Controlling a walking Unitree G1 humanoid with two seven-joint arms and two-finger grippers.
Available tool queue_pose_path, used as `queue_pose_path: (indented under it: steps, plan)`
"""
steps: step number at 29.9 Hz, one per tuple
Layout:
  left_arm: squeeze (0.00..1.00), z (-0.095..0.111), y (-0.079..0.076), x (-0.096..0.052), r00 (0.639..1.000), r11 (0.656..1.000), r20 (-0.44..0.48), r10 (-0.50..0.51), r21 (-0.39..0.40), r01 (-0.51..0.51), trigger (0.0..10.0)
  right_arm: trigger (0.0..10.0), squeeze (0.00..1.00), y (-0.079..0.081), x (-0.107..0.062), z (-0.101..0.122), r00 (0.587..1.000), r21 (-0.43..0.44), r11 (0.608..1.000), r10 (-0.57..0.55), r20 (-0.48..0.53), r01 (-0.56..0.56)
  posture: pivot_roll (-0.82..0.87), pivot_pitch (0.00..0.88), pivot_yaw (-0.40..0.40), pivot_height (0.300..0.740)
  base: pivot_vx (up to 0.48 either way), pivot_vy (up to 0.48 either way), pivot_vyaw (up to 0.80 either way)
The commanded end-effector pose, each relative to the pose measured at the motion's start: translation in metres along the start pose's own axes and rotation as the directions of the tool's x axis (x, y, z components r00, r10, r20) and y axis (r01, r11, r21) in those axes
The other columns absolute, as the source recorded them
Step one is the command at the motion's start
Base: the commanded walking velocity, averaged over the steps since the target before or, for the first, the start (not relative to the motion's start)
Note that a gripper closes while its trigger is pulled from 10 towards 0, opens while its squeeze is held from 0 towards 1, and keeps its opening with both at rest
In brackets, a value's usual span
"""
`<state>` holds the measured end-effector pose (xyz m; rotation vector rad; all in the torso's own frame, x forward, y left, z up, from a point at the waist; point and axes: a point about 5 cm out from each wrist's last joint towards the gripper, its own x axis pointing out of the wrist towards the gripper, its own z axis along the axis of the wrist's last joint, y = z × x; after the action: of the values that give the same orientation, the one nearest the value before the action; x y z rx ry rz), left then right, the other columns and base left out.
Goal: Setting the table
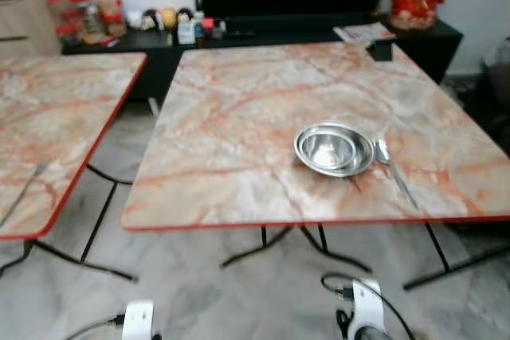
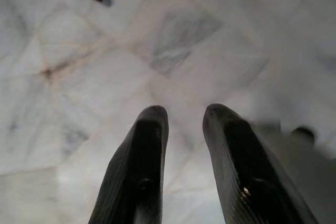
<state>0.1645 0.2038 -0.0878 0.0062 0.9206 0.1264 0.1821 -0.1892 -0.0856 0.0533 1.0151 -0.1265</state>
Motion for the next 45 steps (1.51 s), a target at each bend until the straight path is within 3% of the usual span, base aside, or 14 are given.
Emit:
queue_pose_path:
  steps: [1, 45]
  plan:
    - [0.00, -0.0032, 0.0083, -0.0009, 1.000, 1.000, -0.023, 0.017, 0.023, -0.016, 10.0, 10.0, 0.00, 0.0099, 0.0008, 0.0039, 1.000, 0.010, 1.000, 0.022, 0.009, -0.022, -0.03, 0.000, 0.062, 0.732, 0.000, 0.480, 0.00]
    - [0.00, 0.0005, 0.0056, -0.0001, 0.999, 0.999, 0.000, 0.033, -0.024, -0.033, 10.0, 10.0, 0.00, 0.0112, 0.0011, 0.0135, 0.997, 0.046, 0.998, 0.044, 0.062, -0.047, -0.01, 0.000, 0.044, 0.732, 0.000, 0.480, 0.00]
